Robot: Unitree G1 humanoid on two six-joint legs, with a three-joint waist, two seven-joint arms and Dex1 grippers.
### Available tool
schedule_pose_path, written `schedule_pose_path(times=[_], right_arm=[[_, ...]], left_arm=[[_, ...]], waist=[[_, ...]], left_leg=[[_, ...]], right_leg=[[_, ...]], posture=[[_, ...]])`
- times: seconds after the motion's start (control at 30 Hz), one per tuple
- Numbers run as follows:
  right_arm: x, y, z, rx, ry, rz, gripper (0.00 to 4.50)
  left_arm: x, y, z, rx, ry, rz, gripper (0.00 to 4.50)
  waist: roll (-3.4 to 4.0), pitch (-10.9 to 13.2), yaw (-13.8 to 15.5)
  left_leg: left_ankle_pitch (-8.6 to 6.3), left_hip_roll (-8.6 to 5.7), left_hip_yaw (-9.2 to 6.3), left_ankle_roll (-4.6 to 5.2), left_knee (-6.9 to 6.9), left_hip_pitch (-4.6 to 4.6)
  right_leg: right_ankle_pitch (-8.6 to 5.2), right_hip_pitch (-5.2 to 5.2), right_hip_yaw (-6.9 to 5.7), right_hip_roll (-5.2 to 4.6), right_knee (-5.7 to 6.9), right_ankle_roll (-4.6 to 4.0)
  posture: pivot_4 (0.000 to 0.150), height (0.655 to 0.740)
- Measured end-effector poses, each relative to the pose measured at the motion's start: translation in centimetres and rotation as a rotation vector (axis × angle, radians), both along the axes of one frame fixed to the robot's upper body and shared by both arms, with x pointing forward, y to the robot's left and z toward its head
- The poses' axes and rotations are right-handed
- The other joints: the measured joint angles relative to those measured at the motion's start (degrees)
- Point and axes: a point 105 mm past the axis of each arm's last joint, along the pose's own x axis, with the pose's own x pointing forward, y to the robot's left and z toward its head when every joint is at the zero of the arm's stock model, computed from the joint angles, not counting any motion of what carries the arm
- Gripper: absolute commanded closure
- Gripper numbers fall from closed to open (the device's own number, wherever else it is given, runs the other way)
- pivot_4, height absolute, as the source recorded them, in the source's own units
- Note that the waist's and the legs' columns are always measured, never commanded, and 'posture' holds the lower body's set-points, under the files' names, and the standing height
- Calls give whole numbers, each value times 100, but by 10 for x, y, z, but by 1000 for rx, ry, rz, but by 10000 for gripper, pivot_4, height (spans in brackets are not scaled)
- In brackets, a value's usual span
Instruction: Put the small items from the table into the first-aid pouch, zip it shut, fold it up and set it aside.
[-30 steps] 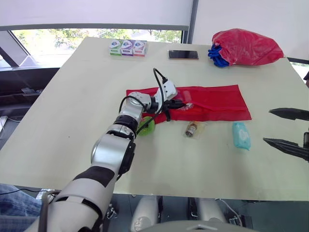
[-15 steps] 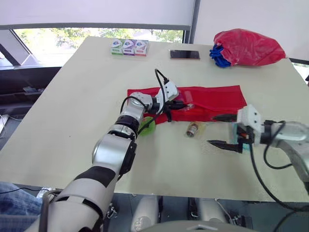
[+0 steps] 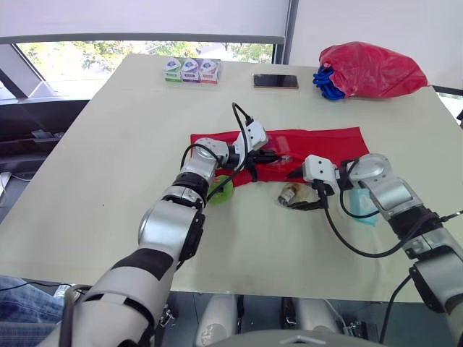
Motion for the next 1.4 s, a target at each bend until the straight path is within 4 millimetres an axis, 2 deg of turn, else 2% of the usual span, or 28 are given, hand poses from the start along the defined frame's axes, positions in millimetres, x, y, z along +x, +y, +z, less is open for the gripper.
schedule_pose_path(times=[0.07, 0.1, 0.13, 0.17, 0.27, 0.3, 0.33, 0.37, 0.4, 0.43, 0.6, 0.77, 0.9, 1.03, 1.17, 1.3, 1.4], right_arm=[[-1, -1, 0, -9, 9, 6, 1039], [-3, -3, -1, -20, 20, 8, 4687], [-3, -4, -1, -26, 23, 9, 6051], [-6, -6, -1, -31, 34, 7, 9581], [-18, -11, -5, -29, 90, -11, 24462], [-19, -11, -5, -31, 94, -13, 27201], [-20, -13, -5, -35, 99, -20, 33292], [-23, -17, -5, -40, 108, -36, 35503], [-27, -20, -5, -38, 119, -59, 39819], [-31, -24, -6, -34, 131, -77, 41010], [-46, -35, -5, 35, 181, -231, 40989], [-37, -44, 14, 112, 134, -472, 40989], [-29, -40, 21, 158, 104, -652, 40989], [-29, -40, 22, 135, 84, -742, 40989], [-27, -38, 7, 94, 131, -905, 40989], [-19, -23, 14, 152, 153, -986, 40989], [-16, -22, 16, 167, 157, -1030, 40989]], left_arm=[[0, 0, 0, 0, 0, 0, 45000], [0, 0, 0, 0, 0, 1, 45000], [0, 0, 0, 0, 0, 1, 45000], [0, 0, 0, -1, -1, 2, 45000], [1, 1, 0, -1, -2, 5, 45000], [1, 2, 0, 0, -2, 6, 45000], [1, 1, 0, -1, -3, 6, 45000], [0, 1, 0, -1, -3, 4, 45000], [0, 0, 0, -2, -3, 2, 45000], [0, -1, 0, -3, -2, 2, 45000], [0, -3, 0, -6, -3, -3, 45000], [-2, -7, 0, -10, 1, -21, 45000], [-5, -11, 0, -13, -1, -46, 45000], [-10, -14, -3, -21, 7, -75, 45000], [-15, -21, -4, -48, 16, -101, 45000], [-17, -24, -4, -65, 11, -107, 45000], [-18, -25, -2, -73, -1, -113, 45000]], waist=[[0, 0, -1], [0, 0, 1], [0, 0, 2], [0, 0, 5], [1, 0, 4], [1, -1, 4], [1, -1, 1], [1, -1, 10], [1, -1, 23], [1, -1, 26], [1, -1, 16], [1, -1, 17], [2, -1, 15], [2, -1, 20], [2, -2, 19], [5, -3, 1], [5, -4, 19]], left_leg=[[0, 0, -1, 0, 0, 1], [0, 0, -2, 0, 0, 1], [0, 0, -3, 0, 0, 1], [0, 0, -3, 0, 0, 1], [0, 1, -3, 0, 1, 2], [0, 1, -4, 0, 1, 2], [0, 1, -3, 0, 1, 2], [0, 1, -4, 0, 1, 2], [0, 2, -6, 0, 1, 0], [0, 2, -7, 0, 1, 0], [-1, 2, -6, 1, 1, -1], [-9, 4, -8, 16, 2, 1], [-10, 5, -9, 17, 2, 0], [-12, 3, -8, 20, 2, -2], [-12, 2, -10, 21, 1, -3], [-13, 3, -10, 22, -1, 0], [-13, 3, -12, 22, -2, 0]], right_leg=[[0, 0, 0, 0, 2, 0], [0, 0, 0, 0, 3, 0], [0, 0, -1, 0, 4, 0], [0, 0, -1, 0, 4, 0], [0, 0, -1, 0, 5, -1], [0, 0, -1, -1, 7, -1], [1, 0, -1, -1, 6, 0], [0, 1, -1, -1, 6, -1], [0, 0, -3, -2, 5, -1], [0, 1, -6, -3, 4, -1], [1, 0, -5, -4, 5, -1], [1, 0, -5, -4, 6, -1], [0, 0, -6, -2, 8, -2], [1, 0, -4, -5, 4, -1], [1, -1, -5, -4, 6, -2], [1, -2, -3, -1, 10, -2], [1, -2, -5, -2, 9, -2]], posture=[[1500, 7400], [1500, 7400], [1500, 7400], [1500, 7400], [1500, 7400], [1500, 7400], [1500, 7400], [1500, 7400], [1500, 7400], [1500, 7400], [1500, 7400], [1500, 7400], [1500, 7400], [1500, 7400], [1500, 7400], [1500, 7400], [1500, 7400]])
